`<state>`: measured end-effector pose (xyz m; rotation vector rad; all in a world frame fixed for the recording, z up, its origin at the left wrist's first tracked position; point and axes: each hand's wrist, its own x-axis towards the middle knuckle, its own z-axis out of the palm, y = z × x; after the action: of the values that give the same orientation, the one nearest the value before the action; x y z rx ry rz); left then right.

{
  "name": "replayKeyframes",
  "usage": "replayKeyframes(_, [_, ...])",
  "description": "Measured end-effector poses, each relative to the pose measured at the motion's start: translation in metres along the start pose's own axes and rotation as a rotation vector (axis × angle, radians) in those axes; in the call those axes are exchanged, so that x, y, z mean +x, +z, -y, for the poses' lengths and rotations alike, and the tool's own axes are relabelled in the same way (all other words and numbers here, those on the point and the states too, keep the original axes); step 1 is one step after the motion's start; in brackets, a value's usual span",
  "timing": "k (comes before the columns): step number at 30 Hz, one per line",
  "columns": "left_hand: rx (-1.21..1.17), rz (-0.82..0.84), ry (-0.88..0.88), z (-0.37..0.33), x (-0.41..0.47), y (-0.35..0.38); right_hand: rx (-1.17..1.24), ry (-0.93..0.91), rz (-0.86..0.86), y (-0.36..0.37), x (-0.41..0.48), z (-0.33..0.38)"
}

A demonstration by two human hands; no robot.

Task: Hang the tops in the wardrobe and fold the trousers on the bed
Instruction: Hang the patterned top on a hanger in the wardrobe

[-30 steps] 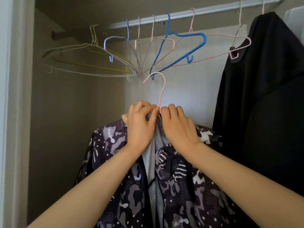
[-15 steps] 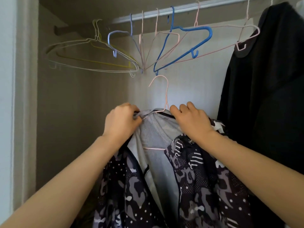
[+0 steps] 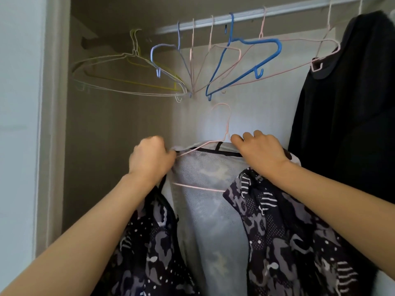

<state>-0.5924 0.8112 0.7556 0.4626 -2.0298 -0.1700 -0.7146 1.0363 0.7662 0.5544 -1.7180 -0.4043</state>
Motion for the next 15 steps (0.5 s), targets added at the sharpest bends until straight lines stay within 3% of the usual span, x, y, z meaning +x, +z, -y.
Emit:
replayKeyframes(3, [-0.110,0.155,0.108,-0.028,-0.028,-0.003,0.057,0.026,0.070,0.003,0.004,-0.003])
replayKeyframes(6, [-0.384,0.546,0.257,-0.049,-0.050,-0.002,0.097,0.060,0.067,0.000,0.011,0.000])
replayKeyframes(8, [-0.445,0.650,0.423,-0.055,-0.050,0.000,0.120,0.072,0.052,-0.006,0.014,0.003])
replayKeyframes(10, [-0.492,0.449,0.490,-0.053,-0.041,0.003,0.145,0.072,0.029,-0.010,0.014,0.002])
replayKeyframes(13, [-0.407,-0.186,0.325,-0.041,-0.025,0.002,0.184,0.098,0.007,-0.012,0.009,-0.002])
replayKeyframes(14, [-0.309,-0.284,0.235,-0.035,-0.020,0.003,0.207,0.110,0.006,-0.013,0.008,-0.003])
replayKeyframes(15, [-0.265,-0.246,0.146,-0.029,-0.013,0.005,0.225,0.121,0.004,-0.013,0.007,-0.004])
